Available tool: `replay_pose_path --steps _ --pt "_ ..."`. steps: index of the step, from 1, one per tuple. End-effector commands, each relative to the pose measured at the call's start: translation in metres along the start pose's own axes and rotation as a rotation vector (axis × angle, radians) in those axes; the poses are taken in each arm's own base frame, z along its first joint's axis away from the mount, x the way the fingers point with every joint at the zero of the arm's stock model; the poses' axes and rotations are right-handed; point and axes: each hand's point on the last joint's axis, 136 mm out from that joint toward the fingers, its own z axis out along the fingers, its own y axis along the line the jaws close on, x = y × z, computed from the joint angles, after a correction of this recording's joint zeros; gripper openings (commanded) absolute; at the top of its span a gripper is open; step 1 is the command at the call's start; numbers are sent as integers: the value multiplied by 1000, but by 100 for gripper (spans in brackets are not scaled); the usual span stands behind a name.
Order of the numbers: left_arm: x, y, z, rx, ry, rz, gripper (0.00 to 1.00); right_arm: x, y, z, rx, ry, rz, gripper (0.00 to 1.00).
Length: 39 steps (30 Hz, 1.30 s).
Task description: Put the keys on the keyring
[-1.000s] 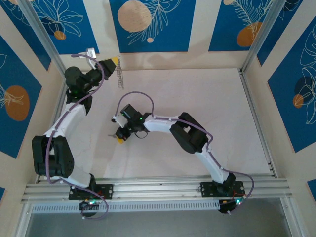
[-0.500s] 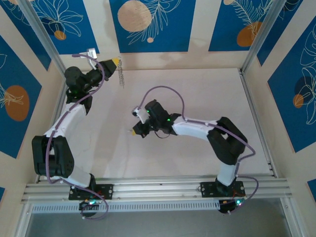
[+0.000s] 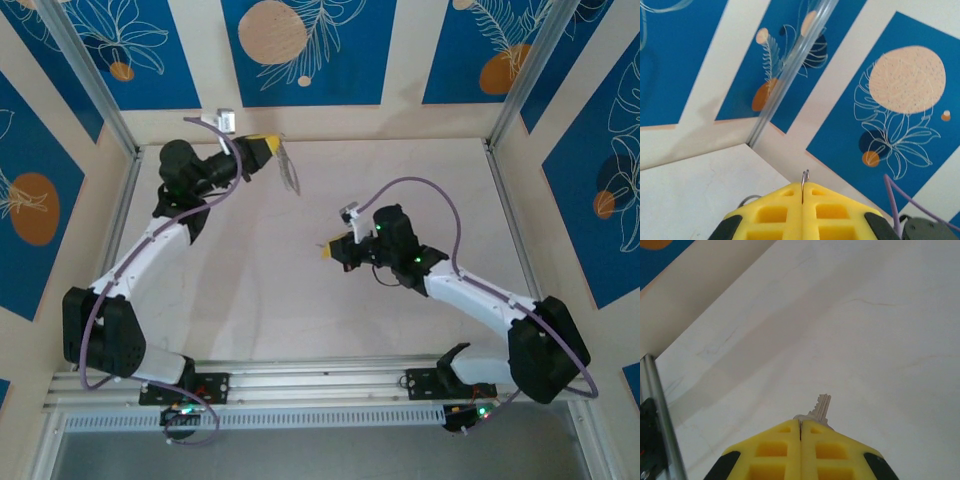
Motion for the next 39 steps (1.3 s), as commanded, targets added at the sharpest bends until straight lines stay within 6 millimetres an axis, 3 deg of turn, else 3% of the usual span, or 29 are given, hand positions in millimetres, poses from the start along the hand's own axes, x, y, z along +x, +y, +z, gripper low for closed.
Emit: replay_pose_path --steps 1,9,13,18,22,25,31,33,39 --pt "15 -9 6 -13 21 41 0 31 -32 -6 111 43 109 0" --pt "59 -19 17 -4 88 25 0 93 -71 -12 294 136 247 0" --pt "78 -26 17 5 117 26 0 120 -80 -9 344 201 296 0" --pt "94 -38 15 18 139 39 0 140 -88 -2 385 261 306 0" --pt "101 -46 11 25 149 54 0 146 -93 4 406 284 316 1" --pt "106 -48 9 24 156 59 0 145 -96 7 412 290 323 9" --pt "111 -48 6 22 157 58 0 133 -95 7 415 274 327 36" --pt "112 -49 5 22 158 59 0 128 -92 3 414 254 331 41" --pt "113 -50 3 29 154 63 0 129 -91 -10 438 245 345 43"
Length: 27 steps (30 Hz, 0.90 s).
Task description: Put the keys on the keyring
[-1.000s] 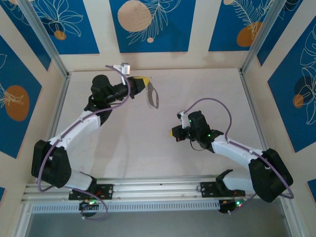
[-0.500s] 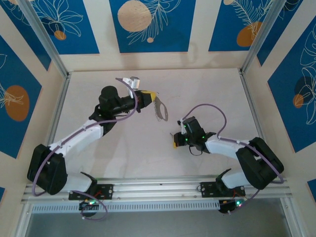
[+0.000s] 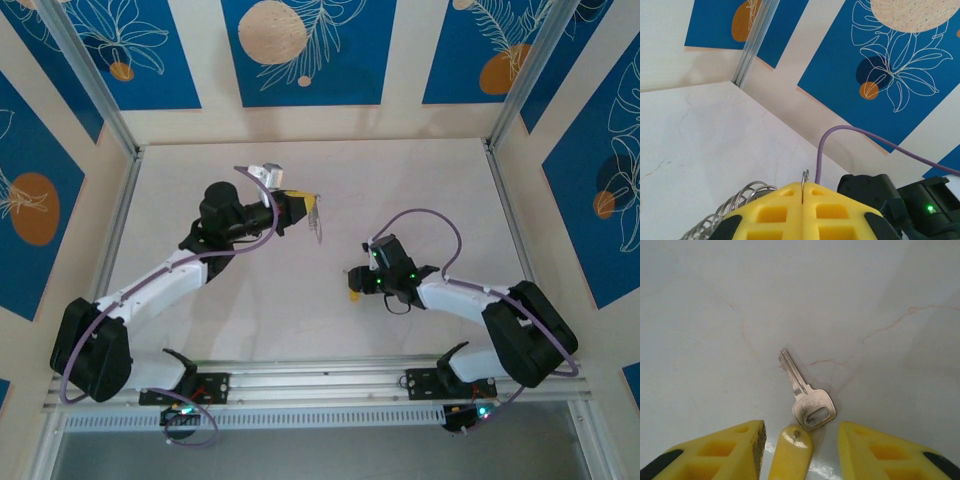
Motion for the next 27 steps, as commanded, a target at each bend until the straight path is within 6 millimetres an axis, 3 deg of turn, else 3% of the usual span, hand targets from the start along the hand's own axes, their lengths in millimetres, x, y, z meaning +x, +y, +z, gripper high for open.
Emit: replay_pose_path --steps 1,10,27 --pt "-10 -14 -4 30 -39 50 0 3 -5 -7 29 5 23 43" --pt "-9 -15 -6 32 -44 55 0 13 -7 -2 36 33 19 42" --pt "-11 -16 -6 38 -55 57 0 3 -1 8 109 45 86 34"
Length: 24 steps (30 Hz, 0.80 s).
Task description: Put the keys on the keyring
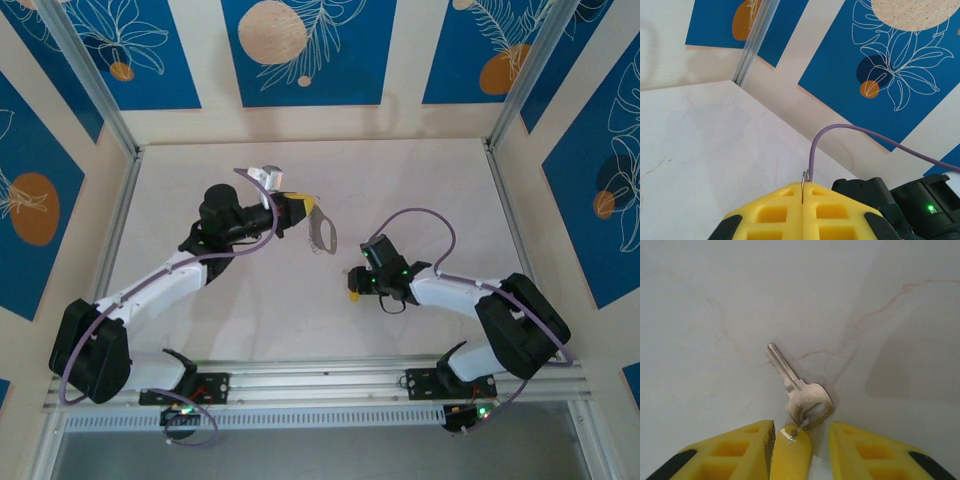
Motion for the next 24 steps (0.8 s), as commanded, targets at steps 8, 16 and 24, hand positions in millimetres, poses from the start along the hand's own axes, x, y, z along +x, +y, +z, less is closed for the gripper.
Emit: replay_pose_path --steps 8,16,24 --pt "-13 -16 -5 41 -54 59 0 -3 -1 4 62 11 9 29" --pt "-14 -16 -5 41 -59 62 0 0 -3 6 75 15 7 23" --pt "-14 -15 -6 37 -63 60 0 -3 -1 5 71 6 -3 16"
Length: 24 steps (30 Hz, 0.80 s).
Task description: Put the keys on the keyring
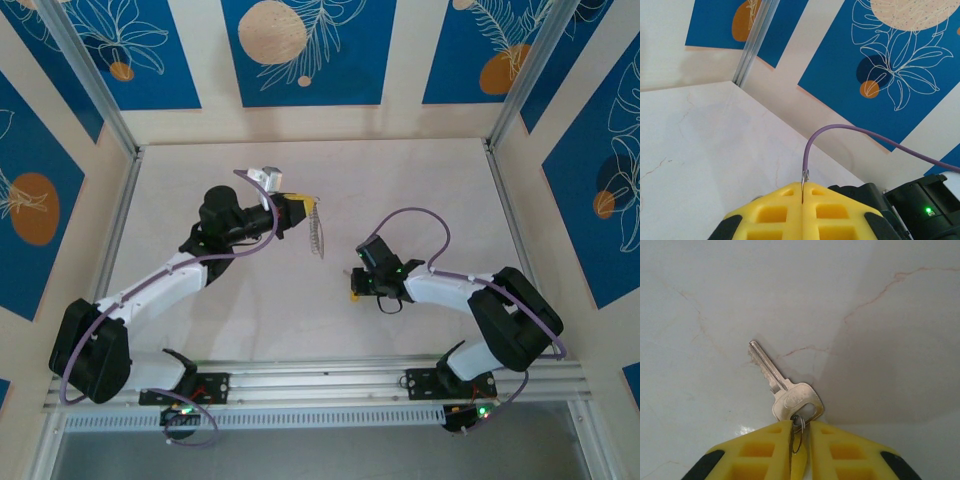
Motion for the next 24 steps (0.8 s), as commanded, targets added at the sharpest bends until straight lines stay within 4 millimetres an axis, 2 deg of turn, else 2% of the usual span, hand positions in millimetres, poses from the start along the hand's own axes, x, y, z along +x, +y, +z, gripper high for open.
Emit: replay_pose_path --steps 1,24 --pt "-16 -16 -5 34 -58 56 0 -8 5 -2 4 -21 2 16" --pt "-15 -16 -5 34 -61 54 0 -11 11 3 -13 -7 -5 17"
